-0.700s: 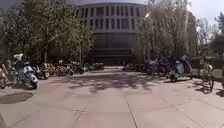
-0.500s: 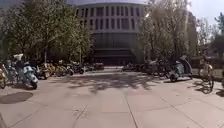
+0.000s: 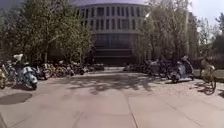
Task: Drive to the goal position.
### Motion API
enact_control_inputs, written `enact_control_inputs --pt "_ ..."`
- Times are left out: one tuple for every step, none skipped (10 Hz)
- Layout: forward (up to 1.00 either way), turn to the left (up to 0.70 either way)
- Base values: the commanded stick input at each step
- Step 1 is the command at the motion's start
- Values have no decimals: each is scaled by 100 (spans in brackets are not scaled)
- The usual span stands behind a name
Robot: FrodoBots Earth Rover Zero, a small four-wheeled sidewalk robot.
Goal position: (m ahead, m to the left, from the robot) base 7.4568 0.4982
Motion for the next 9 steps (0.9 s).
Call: enact_control_inputs --pt "70 0" --pt "70 0" --pt "70 0" --pt "70 0" --pt "70 0" --pt "70 0" --pt "70 0" --pt "70 0" --pt "70 0"
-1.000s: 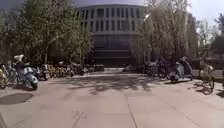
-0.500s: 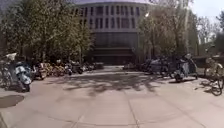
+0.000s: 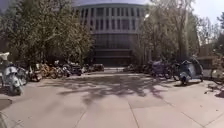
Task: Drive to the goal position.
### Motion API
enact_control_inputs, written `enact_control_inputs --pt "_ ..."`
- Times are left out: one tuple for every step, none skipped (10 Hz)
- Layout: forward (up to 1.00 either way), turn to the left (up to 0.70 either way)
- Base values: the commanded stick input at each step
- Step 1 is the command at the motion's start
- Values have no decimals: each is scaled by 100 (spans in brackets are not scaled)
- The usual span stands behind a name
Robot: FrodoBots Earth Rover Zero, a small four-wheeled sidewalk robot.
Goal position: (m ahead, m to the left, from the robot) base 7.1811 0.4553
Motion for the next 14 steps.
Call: enact_control_inputs --pt "70 0" --pt "70 0" --pt "70 0" --pt "70 0" --pt "70 0" --pt "70 0" --pt "70 0" --pt "70 0" --pt "70 0" --pt "70 0" --pt "70 0" --pt "70 0" --pt "70 0" --pt "70 0"
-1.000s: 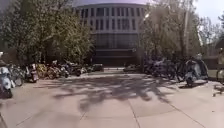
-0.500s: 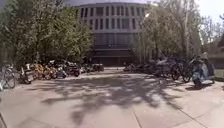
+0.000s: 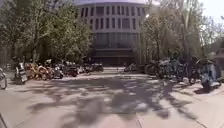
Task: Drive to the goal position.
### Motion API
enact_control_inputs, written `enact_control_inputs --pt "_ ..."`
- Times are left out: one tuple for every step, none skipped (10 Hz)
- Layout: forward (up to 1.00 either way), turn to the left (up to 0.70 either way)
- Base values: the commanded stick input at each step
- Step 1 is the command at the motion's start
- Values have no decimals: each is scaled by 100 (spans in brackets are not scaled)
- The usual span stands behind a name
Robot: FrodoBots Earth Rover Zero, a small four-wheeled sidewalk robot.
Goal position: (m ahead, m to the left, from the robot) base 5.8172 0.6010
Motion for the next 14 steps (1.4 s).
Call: enact_control_inputs --pt "70 0" --pt "70 0" --pt "70 0" --pt "70 0" --pt "70 0" --pt "70 0" --pt "70 0" --pt "70 0" --pt "70 0" --pt "70 0" --pt "70 0" --pt "70 0" --pt "70 0" --pt "70 0"
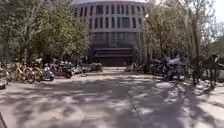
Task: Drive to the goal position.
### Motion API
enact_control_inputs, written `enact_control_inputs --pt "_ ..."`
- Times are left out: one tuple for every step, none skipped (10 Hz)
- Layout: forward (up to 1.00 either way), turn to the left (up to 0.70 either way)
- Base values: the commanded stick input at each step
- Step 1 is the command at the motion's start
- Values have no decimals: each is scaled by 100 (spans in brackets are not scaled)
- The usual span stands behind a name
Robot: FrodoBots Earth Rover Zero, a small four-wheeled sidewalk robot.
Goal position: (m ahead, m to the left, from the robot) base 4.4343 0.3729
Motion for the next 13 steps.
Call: enact_control_inputs --pt "70 0" --pt "70 0" --pt "70 0" --pt "70 0" --pt "70 0" --pt "70 0" --pt "70 0" --pt "70 0" --pt "70 0" --pt "70 0" --pt "70 0" --pt "70 0" --pt "70 0"
